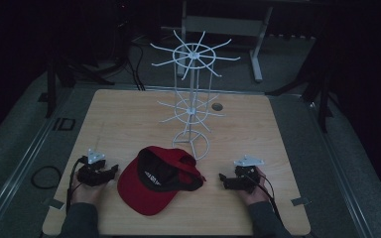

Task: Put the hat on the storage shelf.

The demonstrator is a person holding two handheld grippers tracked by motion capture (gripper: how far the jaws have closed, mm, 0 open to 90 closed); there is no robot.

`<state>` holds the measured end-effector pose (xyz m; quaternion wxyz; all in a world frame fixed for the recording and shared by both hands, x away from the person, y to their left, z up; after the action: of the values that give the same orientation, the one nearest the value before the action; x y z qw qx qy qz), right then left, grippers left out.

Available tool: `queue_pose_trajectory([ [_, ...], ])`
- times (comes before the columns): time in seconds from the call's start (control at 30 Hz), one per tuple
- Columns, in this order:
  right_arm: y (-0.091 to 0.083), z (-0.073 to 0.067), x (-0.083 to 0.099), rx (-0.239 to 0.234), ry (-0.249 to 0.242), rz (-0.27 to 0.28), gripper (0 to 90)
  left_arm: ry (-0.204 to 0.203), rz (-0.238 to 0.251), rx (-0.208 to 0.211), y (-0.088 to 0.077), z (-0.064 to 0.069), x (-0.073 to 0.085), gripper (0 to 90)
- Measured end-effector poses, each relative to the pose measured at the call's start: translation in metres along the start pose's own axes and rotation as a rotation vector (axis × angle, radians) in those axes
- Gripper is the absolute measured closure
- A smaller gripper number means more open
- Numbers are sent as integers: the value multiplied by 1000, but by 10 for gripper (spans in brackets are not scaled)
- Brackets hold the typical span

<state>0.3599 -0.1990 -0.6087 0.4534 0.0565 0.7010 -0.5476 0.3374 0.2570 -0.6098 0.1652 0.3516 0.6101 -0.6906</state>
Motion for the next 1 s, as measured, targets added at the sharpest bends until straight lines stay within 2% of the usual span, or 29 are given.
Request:
queue_pose_trajectory([
  [0.23,0,0,0,2,0,0,148,4,-16,8,-1,0,-1,444],
  [0.27,0,0,0,2,1,0,148,-5,-26,22,-2,-1,-1,452],
  [0.3,0,0,0,2,1,0,148,-20,-35,56,-3,-2,-2,477],
  [0.33,0,0,0,2,0,-1,147,-41,-40,75,-5,-3,-3,532],
  [0.43,0,0,0,2,1,0,147,-68,2,124,-14,-5,-10,583],
  [0.57,0,0,0,2,1,0,147,-44,47,163,-31,1,-22,597],
  [0.8,0,0,0,2,0,-1,148,-39,122,246,-55,13,-45,594],
  [0.83,0,0,0,2,3,0,147,-39,122,246,-55,13,-45,593],
  [0.87,0,0,0,2,2,0,147,-24,133,309,-62,22,-49,593],
  [0.97,0,0,0,2,2,0,148,24,123,392,-66,38,-49,568],
  [1.0,0,0,0,2,2,-1,147,31,120,403,-66,41,-49,558],
])
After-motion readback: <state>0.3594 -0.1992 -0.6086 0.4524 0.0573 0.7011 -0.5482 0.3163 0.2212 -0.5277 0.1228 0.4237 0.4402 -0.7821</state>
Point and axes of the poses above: each handheld gripper's, and its own axes: y roughly forward along the jaws, x roughly out of its underside, z roughly to its right, the point moved 6 cm from there along y, roughly forward along the jaws, and after that the axes turned 2 degrees about -z, right-handed, at the moved point
